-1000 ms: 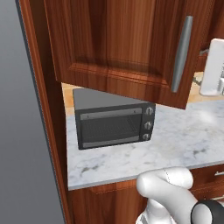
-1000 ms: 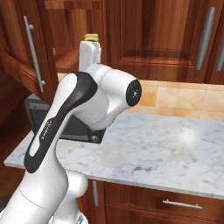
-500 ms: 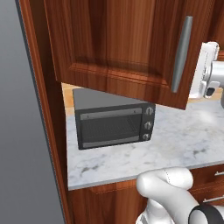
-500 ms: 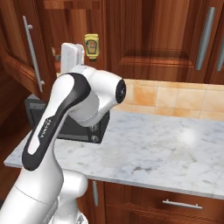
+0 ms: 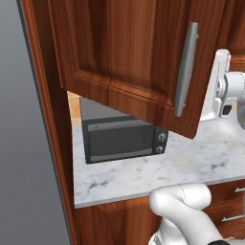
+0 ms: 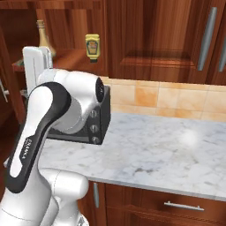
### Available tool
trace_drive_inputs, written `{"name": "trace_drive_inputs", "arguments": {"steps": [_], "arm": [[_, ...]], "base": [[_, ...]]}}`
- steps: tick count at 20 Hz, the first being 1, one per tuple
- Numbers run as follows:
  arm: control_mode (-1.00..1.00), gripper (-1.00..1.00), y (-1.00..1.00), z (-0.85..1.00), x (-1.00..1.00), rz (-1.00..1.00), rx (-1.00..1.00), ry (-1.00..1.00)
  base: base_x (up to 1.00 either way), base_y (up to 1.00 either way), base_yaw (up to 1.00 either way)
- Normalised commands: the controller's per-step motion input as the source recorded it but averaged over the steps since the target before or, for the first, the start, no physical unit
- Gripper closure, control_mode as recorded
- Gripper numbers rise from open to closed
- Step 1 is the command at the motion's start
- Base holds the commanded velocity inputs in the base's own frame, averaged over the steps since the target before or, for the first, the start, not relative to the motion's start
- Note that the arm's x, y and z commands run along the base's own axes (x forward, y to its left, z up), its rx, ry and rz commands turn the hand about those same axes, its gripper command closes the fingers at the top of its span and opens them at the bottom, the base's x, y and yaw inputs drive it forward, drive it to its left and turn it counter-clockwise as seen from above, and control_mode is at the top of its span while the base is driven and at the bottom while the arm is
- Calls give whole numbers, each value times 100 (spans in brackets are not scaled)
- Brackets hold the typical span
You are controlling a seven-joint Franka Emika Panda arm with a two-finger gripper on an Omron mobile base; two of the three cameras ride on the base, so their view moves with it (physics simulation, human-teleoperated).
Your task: Move the oil and vinegar bottle and mustard from the cabinet to the dining counter.
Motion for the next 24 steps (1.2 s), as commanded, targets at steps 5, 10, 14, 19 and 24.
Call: {"name": "trace_drive_inputs", "arguments": {"steps": [5, 10, 14, 19, 24], "arm": [[-100, -100, 100, 0, -57, 8, 0, 0], [-100, -100, 100, 0, -28, 1, 0, 0], [-100, -100, 100, 4, -9, 0, -3, 0], [-100, -100, 69, 20, -5, -2, -7, -2], [-100, -100, -37, 35, -2, -18, -17, -6]], "base": [[0, 0, 0], [0, 0, 0], [0, 0, 0], [0, 0, 0], [0, 0, 0]]}}
